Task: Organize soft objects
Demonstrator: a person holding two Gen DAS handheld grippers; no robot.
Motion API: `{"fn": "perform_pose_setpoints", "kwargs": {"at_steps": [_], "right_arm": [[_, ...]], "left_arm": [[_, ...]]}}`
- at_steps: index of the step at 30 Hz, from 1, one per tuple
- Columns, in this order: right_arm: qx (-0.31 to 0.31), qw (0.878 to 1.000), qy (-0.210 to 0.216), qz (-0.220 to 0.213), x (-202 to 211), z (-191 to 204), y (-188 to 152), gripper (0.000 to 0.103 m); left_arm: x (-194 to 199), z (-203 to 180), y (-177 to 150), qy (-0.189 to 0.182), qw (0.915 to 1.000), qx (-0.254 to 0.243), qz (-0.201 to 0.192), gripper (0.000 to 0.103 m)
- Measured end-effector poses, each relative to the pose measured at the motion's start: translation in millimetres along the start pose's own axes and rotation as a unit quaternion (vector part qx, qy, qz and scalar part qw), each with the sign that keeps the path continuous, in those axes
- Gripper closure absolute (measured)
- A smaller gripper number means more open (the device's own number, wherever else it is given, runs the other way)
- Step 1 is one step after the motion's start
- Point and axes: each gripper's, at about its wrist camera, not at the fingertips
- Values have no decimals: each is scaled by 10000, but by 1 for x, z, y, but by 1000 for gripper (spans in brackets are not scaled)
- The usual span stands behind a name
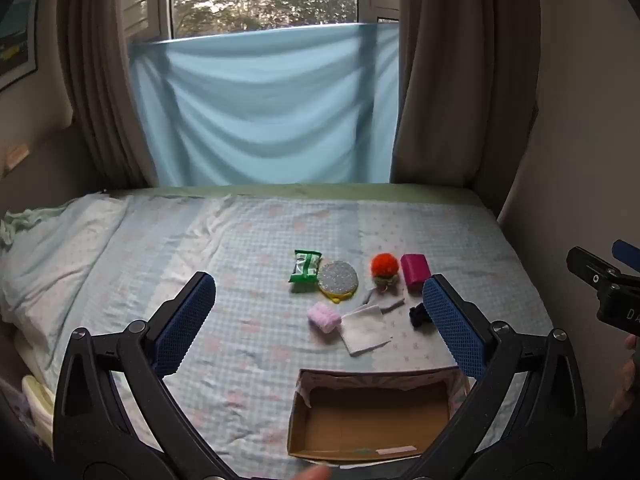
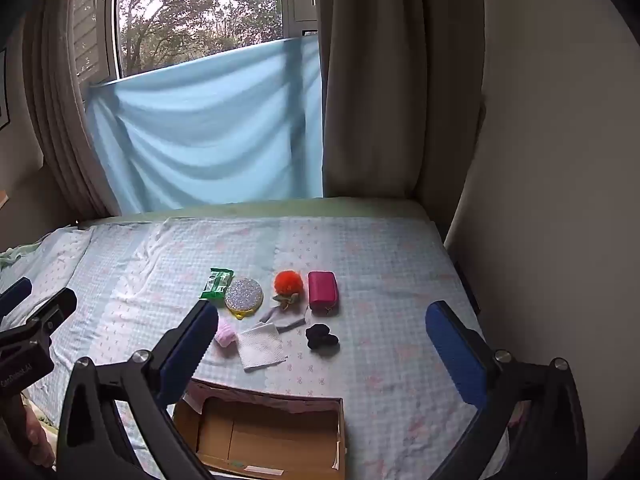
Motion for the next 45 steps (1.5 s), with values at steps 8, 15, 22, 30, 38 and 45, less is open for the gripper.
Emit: {"fn": "perform_pose_setpoints", "kwargs": {"at_steps": [8, 15, 22, 30, 38, 45], "right_arm": [[41, 10000, 59, -50, 0, 1, 0, 0], [105, 9999, 77, -32, -4, 5, 2, 0], [98, 9999, 88, -67, -4, 6, 2, 0], [50, 9999, 89, -80, -5, 7, 3, 0], [61, 9999, 41, -68, -5, 9, 3, 0], [61, 10000, -26, -62, -5, 13, 3, 0]], "left_arm": [[-2, 16, -3, -123, 9999, 56, -52, 0], [-4, 12, 6, -20, 10000, -58, 26, 0], [-10, 18, 5, -91, 9999, -36, 68, 0], [-11, 19, 7, -107, 9999, -67, 62, 0], [-13, 20, 7, -136, 9999, -79, 54, 0], [-19, 20, 9, -161, 9998, -40, 125, 0]]}}
Point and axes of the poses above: each gripper's, at about its wrist camera, not at the fingertips, and x roughly against the way its jaws point, z to its left, y to its top, and after that the axes turned 2 degrees about z, right-handed
